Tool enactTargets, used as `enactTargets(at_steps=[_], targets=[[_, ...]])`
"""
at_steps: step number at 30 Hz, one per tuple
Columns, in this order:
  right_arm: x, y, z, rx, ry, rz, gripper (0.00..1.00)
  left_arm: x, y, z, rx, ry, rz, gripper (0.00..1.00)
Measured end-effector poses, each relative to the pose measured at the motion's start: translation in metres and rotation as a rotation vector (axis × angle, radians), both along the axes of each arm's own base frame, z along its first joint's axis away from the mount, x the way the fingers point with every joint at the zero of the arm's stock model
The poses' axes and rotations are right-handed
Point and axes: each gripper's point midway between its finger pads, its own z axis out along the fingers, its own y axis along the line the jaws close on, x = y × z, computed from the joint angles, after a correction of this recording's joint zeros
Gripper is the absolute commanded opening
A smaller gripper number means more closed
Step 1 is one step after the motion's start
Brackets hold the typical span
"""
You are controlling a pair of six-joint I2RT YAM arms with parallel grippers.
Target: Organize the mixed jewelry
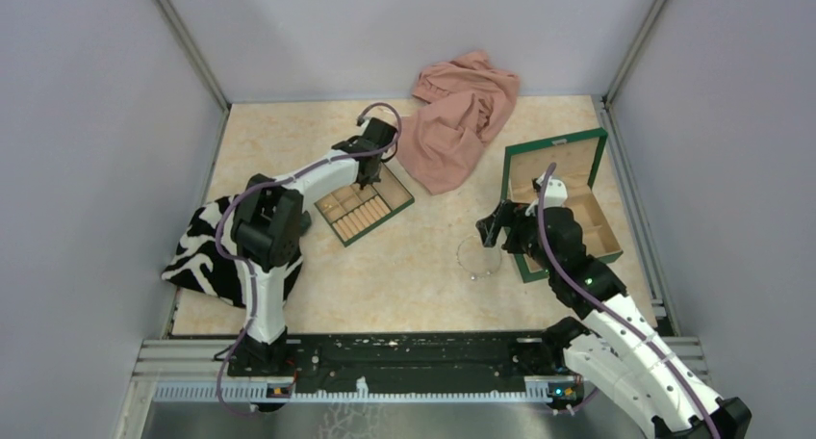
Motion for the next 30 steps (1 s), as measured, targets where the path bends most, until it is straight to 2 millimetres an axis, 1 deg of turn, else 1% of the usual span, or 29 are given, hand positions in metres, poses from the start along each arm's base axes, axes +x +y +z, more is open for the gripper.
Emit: enactTargets(at_steps=[2,5,6,10,13,17,19,22,24,26,28,30], targets=[[0.001,0.001,0.003,0.003,-0.005,0.0,0.85,0.002,-0.001,-0.003,-0.008,0.002,-0.002,0.0],[0.002,0.001,0.006,0.005,-0.01,0.0,0.85,0.001,-0.003,-0.013,-0.016,0.026,-0.011,0.0],[0.002,0.001,0.006,0.005,-0.01,-0.001,0.85,0.0,-0.004,-0.017,-0.019,0.035,-0.012,0.02],[0.002,0.001,0.005,0.007,-0.008,-0.001,0.85,0.0,-0.003,-0.021,-0.028,0.037,-0.002,0.16],[0.002,0.001,0.005,0.007,-0.007,-0.002,0.85,0.0,-0.003,-0.021,-0.03,0.036,0.002,0.22],[0.001,0.0,0.006,0.001,-0.006,0.0,0.85,0.0,-0.002,-0.021,-0.028,0.034,0.007,0.36],[0.001,-0.001,0.009,-0.01,-0.01,-0.002,0.86,0.001,-0.001,-0.021,-0.027,0.031,0.013,0.4],[0.003,-0.008,0.019,-0.043,-0.031,-0.017,0.86,-0.001,-0.001,-0.02,-0.035,0.038,0.014,0.43],[0.004,-0.015,0.026,-0.079,-0.048,-0.034,0.86,-0.005,-0.004,-0.016,-0.05,0.05,0.006,0.43],[0.005,-0.023,0.031,-0.119,-0.059,-0.059,0.89,-0.011,-0.008,-0.006,-0.065,0.05,-0.011,0.45],[0.005,-0.032,0.033,-0.164,-0.061,-0.082,0.91,-0.018,-0.016,0.014,-0.091,0.023,-0.039,0.49],[0.004,-0.042,0.029,-0.222,-0.042,-0.107,0.95,-0.026,-0.028,0.039,-0.128,-0.019,-0.079,0.51]])
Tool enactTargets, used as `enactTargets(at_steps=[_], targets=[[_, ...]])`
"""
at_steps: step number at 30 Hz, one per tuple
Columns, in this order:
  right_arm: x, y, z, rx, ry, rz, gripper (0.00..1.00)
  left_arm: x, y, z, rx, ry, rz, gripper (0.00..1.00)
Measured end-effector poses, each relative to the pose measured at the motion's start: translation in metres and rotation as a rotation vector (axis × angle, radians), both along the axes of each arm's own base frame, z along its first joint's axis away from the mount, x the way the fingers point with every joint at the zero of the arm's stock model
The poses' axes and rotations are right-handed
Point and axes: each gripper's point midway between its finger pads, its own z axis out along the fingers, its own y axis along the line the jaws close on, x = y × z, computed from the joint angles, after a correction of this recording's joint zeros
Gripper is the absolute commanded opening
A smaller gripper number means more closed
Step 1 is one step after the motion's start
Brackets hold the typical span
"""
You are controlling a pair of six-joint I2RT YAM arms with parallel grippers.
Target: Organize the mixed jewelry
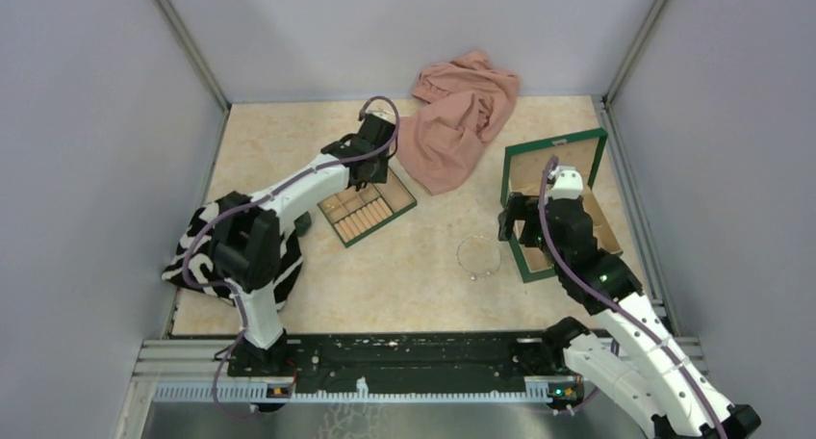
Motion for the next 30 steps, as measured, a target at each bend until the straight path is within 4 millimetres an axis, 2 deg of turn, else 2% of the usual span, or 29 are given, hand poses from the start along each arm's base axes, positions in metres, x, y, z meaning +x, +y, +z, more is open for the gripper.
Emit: enactTargets(at_steps=[4,8,13,15,19,22,24,26,30], targets=[[0.001,-0.012,-0.01,-0.084,0.067,-0.047,0.93,-0.01,-0.02,0.049,-0.091,-0.087,-0.065,0.52],[0.004,-0.003,-0.03,-0.128,0.15,0.001,0.92,-0.012,-0.03,0.062,-0.13,-0.094,-0.109,0.53],[0.002,0.021,-0.047,-0.111,0.23,0.138,0.85,-0.02,-0.043,0.066,-0.165,-0.046,-0.183,0.56],[0.001,0.034,-0.055,-0.093,0.267,0.196,0.83,-0.024,-0.049,0.075,-0.191,-0.051,-0.207,0.58],[-0.003,0.06,-0.077,-0.053,0.366,0.303,0.78,-0.032,-0.051,0.104,-0.246,-0.101,-0.233,0.62],[-0.007,0.079,-0.088,-0.047,0.405,0.37,0.66,-0.043,-0.046,0.132,-0.304,-0.173,-0.243,0.63],[-0.009,0.089,-0.097,-0.049,0.435,0.399,0.52,-0.049,-0.043,0.143,-0.337,-0.208,-0.241,0.63],[-0.01,0.095,-0.11,-0.059,0.477,0.404,0.44,-0.052,-0.042,0.144,-0.36,-0.222,-0.231,0.62],[-0.013,0.09,-0.134,-0.095,0.547,0.363,0.43,-0.057,-0.042,0.12,-0.365,-0.168,-0.212,0.59]])
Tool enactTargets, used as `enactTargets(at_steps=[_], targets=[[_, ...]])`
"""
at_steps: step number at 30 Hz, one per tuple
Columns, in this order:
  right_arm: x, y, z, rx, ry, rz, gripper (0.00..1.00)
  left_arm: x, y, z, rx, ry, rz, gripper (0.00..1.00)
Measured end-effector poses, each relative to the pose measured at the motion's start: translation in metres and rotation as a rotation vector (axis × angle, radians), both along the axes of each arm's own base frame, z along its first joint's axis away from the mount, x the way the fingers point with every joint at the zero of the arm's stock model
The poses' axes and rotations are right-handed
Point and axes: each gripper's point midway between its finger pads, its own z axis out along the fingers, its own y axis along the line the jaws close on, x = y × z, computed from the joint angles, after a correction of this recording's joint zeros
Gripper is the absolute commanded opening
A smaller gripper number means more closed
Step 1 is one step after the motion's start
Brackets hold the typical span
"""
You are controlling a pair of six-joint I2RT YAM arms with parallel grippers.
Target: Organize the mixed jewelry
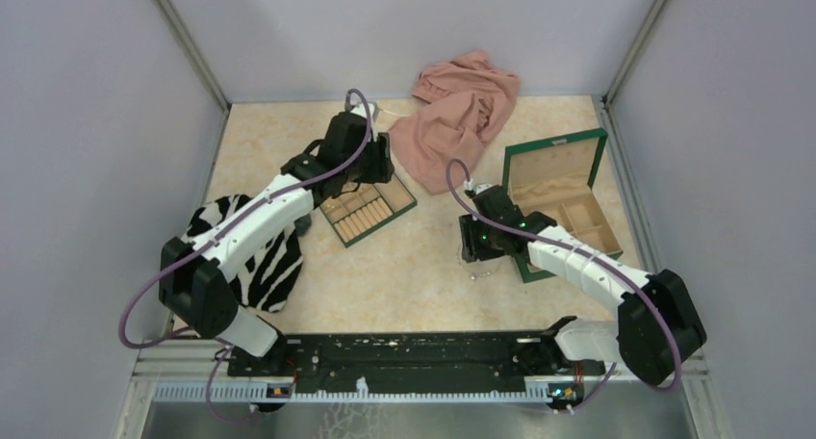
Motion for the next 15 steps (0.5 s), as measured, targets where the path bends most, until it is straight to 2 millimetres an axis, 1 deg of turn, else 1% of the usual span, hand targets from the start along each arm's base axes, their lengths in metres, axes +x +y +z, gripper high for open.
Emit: enactTargets(at_steps=[4,6,11,15], targets=[[-0.005,-0.009,-0.012,-0.038,0.019,-0.04,0.44,-0.008,-0.004,-0.026,0.007,0.081,-0.017,0.58],[-0.009,-0.011,-0.017,-0.041,0.031,-0.043,0.41,-0.013,-0.006,-0.036,0.002,0.112,-0.031,0.58],[-0.021,-0.008,-0.027,-0.038,0.079,-0.007,0.4,-0.03,-0.019,-0.054,-0.045,0.199,-0.098,0.56],[-0.026,-0.007,-0.032,-0.045,0.098,-0.002,0.4,-0.037,-0.031,-0.068,-0.079,0.263,-0.147,0.56]])
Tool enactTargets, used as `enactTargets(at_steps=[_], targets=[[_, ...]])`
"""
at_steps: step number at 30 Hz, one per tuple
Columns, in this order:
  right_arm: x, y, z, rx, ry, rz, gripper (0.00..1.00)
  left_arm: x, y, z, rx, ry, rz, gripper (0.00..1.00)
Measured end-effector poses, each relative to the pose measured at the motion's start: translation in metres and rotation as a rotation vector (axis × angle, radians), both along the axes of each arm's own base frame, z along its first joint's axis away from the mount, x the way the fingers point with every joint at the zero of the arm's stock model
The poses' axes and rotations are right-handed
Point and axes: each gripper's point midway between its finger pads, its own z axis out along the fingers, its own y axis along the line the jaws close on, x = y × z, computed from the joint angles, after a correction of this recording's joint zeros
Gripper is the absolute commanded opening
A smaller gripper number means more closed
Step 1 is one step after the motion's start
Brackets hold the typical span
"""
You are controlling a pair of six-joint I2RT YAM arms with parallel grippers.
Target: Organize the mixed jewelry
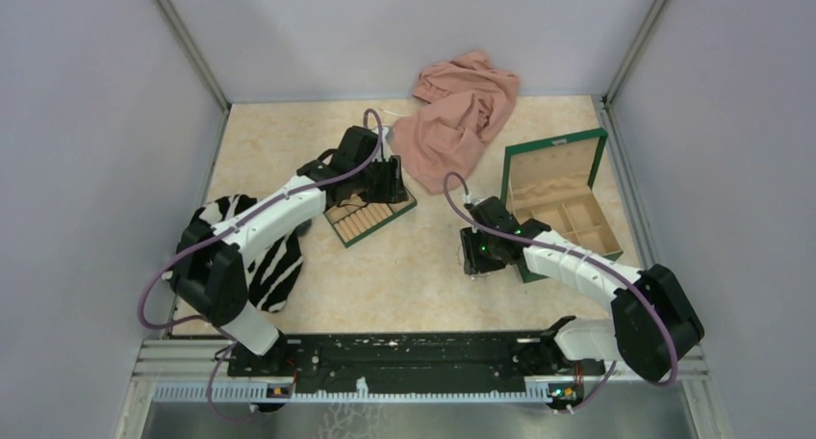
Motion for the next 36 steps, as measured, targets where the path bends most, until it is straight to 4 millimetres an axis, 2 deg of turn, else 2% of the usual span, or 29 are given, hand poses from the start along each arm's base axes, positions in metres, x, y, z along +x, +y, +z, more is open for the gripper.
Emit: enactTargets(at_steps=[7,13,14,15,17,21,23,26,31,36], targets=[[-0.004,-0.012,-0.009,-0.047,0.021,-0.125,0.45,-0.007,-0.011,-0.006,-0.043,0.037,-0.046,0.56],[-0.004,-0.011,-0.002,-0.041,-0.025,-0.202,0.45,-0.012,-0.014,-0.012,-0.058,0.056,-0.07,0.55],[-0.004,-0.009,-0.001,-0.034,-0.032,-0.212,0.44,-0.013,-0.015,-0.014,-0.058,0.062,-0.074,0.55],[-0.003,-0.008,0.0,-0.033,-0.036,-0.218,0.37,-0.013,-0.016,-0.016,-0.06,0.067,-0.078,0.55],[-0.002,-0.01,-0.005,-0.054,-0.032,-0.244,0.32,-0.014,-0.018,-0.021,-0.064,0.083,-0.088,0.55],[-0.002,-0.02,-0.015,-0.165,0.0,-0.331,0.34,-0.019,-0.02,-0.031,-0.064,0.115,-0.096,0.55],[-0.004,-0.018,-0.014,-0.207,-0.009,-0.355,0.35,-0.02,-0.02,-0.033,-0.063,0.122,-0.098,0.55],[-0.007,-0.01,-0.008,-0.199,-0.029,-0.386,0.36,-0.021,-0.02,-0.033,-0.065,0.124,-0.101,0.55],[-0.007,-0.01,-0.008,-0.187,-0.03,-0.447,0.36,-0.022,-0.021,-0.036,-0.063,0.132,-0.108,0.55],[-0.007,-0.01,-0.016,-0.203,-0.014,-0.467,0.3,-0.022,-0.021,-0.042,-0.053,0.141,-0.117,0.55]])
